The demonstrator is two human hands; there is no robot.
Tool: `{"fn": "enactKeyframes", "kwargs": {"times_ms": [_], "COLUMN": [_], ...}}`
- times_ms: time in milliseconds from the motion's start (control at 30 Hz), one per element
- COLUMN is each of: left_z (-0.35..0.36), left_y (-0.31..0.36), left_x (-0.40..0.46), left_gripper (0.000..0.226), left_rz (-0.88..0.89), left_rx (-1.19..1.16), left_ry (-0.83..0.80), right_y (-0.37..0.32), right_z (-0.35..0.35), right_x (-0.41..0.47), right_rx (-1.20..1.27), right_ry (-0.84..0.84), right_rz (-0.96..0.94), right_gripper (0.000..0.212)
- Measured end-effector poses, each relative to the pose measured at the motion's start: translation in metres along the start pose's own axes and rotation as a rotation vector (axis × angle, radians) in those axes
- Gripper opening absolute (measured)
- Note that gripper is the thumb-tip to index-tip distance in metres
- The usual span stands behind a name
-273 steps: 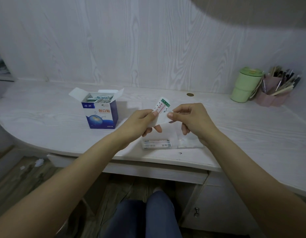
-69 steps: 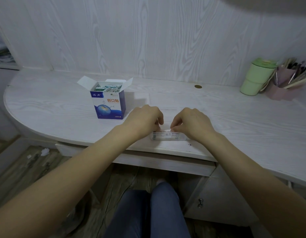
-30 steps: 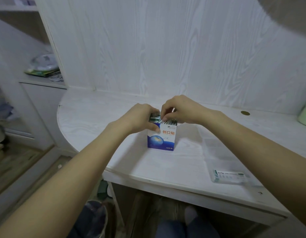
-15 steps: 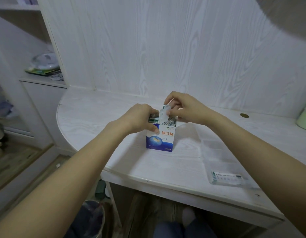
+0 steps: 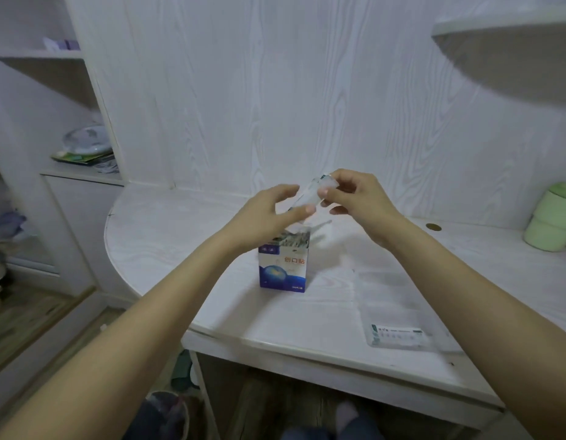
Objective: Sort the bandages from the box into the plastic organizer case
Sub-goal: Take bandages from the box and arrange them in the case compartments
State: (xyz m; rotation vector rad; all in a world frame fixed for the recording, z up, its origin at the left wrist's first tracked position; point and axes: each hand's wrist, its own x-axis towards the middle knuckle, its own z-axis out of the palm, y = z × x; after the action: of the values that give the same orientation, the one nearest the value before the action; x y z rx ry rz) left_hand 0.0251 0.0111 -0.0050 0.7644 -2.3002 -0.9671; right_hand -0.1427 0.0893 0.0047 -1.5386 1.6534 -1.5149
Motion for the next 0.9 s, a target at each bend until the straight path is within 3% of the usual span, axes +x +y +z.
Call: {"fn": "enactKeyframes", "kwargs": {"times_ms": [100, 267, 633, 733, 833, 900], "left_z": [0.014, 0.052, 0.121, 0.131, 0.136, 0.138], "left_y": [0.027, 0.043, 0.049, 0.045, 0.042, 0.039], "left_x": [-0.01, -0.022, -0.037, -0.04, -0.042, -0.042], "left_gripper": [0.034, 0.031, 0.017, 0.01, 0.005, 0.006], "left_rz": [-0.048, -0.16, -0.22, -0.251, -0.269, -0.274], "left_rx": [-0.197, -0.5, -0.644, -0.621, -0.596, -0.573], "left_ry": [-0.086, -0.247, -0.095, -0.057, 0.022, 0.044], "right_y": [-0.005, 0.007, 0.047, 0.058, 0.066, 0.07], "right_z": [-0.012, -0.034, -0.082, -0.093, -0.098, -0.098], "right_x": [-0.021, -0.059, -0.12, -0.131, -0.139, -0.141], "right_rx": [0.111, 0.166, 0.3, 0.377, 0.263, 0.053], "right_ry": [-0.02, 0.028, 0.103, 0.047, -0.046, -0.088], "right_rz": [0.039, 0.118, 0.306, 0.303, 0.32, 0.305], "right_gripper": [0.011, 0.01, 0.011, 0.012, 0.021, 0.011]}}
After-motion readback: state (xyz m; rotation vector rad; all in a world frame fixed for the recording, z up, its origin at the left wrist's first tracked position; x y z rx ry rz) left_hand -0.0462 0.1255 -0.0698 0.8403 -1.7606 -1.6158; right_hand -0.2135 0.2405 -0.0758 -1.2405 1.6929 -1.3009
